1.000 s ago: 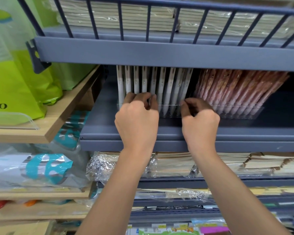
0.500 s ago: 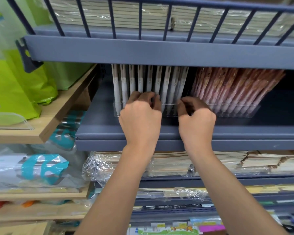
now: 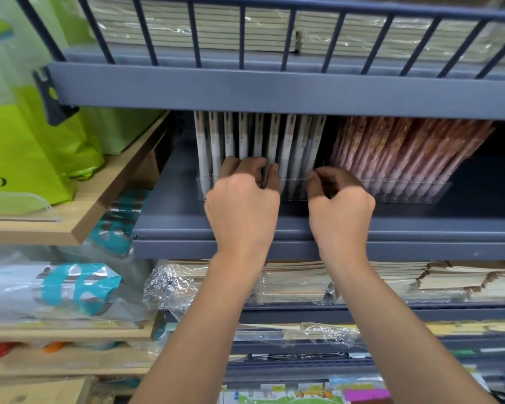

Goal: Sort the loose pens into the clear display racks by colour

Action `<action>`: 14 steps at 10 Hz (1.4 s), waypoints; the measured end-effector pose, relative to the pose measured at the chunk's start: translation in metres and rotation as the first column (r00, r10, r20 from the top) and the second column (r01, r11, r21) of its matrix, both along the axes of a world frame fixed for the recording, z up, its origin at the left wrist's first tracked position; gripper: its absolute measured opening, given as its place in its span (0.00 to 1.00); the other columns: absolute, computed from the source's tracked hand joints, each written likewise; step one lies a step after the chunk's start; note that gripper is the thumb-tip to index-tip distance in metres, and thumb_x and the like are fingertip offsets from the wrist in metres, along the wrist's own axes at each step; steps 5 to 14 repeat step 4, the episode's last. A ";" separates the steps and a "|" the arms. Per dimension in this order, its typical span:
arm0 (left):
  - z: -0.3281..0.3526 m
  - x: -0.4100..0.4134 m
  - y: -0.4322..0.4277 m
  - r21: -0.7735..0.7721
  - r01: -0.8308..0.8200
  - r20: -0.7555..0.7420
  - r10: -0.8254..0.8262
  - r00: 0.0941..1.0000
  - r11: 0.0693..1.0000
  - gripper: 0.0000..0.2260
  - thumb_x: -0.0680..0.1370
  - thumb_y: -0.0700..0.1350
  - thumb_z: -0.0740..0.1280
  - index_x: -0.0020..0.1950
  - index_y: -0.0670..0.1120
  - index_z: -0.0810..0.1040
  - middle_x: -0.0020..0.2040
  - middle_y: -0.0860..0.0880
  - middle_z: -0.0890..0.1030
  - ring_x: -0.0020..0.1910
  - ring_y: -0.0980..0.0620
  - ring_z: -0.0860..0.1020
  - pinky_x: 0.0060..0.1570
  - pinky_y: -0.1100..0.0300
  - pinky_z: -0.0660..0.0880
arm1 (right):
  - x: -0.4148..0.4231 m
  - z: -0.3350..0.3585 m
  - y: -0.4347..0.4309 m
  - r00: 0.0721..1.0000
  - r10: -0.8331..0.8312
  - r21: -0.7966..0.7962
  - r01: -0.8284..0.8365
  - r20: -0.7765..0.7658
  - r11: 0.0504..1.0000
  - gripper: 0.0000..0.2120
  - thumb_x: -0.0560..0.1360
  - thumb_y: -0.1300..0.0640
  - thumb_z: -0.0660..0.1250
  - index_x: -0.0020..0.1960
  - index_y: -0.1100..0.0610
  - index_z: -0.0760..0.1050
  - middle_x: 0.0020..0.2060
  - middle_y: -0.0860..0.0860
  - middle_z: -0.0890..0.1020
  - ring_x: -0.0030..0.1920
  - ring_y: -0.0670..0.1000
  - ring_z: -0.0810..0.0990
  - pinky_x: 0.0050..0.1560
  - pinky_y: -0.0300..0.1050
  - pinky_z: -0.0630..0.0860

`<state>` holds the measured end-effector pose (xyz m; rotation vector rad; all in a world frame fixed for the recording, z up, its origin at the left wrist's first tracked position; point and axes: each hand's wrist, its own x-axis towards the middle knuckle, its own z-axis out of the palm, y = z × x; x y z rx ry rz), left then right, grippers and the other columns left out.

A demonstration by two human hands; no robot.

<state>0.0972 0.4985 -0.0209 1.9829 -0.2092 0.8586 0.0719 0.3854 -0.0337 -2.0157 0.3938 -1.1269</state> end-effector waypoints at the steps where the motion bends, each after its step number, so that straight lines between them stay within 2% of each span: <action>1: 0.000 -0.002 0.003 -0.020 0.032 0.017 -0.032 0.999 0.999 0.06 0.76 0.48 0.71 0.48 0.47 0.85 0.46 0.49 0.81 0.37 0.47 0.79 0.42 0.54 0.75 | -0.001 0.000 0.000 1.000 0.007 0.004 -0.007 0.019 1.000 0.06 0.77 0.57 0.67 0.49 0.57 0.82 0.41 0.51 0.84 0.41 0.48 0.79 0.43 0.39 0.73; 2: 0.002 -0.006 0.009 -0.081 0.120 0.015 -0.119 0.993 0.990 0.07 0.76 0.49 0.70 0.49 0.48 0.85 0.45 0.51 0.81 0.39 0.53 0.78 0.44 0.64 0.72 | -0.003 0.001 0.002 0.997 0.006 0.030 -0.008 0.074 1.000 0.07 0.76 0.54 0.66 0.47 0.55 0.81 0.38 0.49 0.82 0.39 0.47 0.77 0.42 0.39 0.71; 3: 0.004 -0.012 0.016 -0.159 0.219 -0.052 -0.230 0.972 0.963 0.06 0.76 0.50 0.69 0.50 0.51 0.84 0.45 0.54 0.83 0.45 0.57 0.78 0.49 0.66 0.73 | -0.007 0.001 0.004 0.992 -0.006 0.069 -0.003 0.128 0.998 0.09 0.75 0.49 0.64 0.46 0.52 0.80 0.36 0.46 0.81 0.38 0.45 0.75 0.42 0.39 0.71; 4: 0.008 -0.023 0.022 -0.279 0.273 -0.144 -0.321 0.936 0.921 0.02 0.77 0.49 0.70 0.45 0.56 0.82 0.41 0.58 0.83 0.44 0.63 0.79 0.47 0.71 0.73 | -0.010 0.004 -0.002 0.989 0.087 0.276 -0.117 0.119 0.954 0.09 0.74 0.46 0.64 0.46 0.49 0.80 0.36 0.44 0.82 0.40 0.48 0.80 0.44 0.45 0.78; 14: 0.008 -0.023 0.022 -0.279 0.273 -0.144 -0.321 0.936 0.921 0.02 0.77 0.49 0.70 0.45 0.56 0.82 0.41 0.58 0.83 0.44 0.63 0.79 0.47 0.71 0.73 | -0.010 0.004 -0.002 0.989 0.087 0.276 -0.117 0.119 0.954 0.09 0.74 0.46 0.64 0.46 0.49 0.80 0.36 0.44 0.82 0.40 0.48 0.80 0.44 0.45 0.78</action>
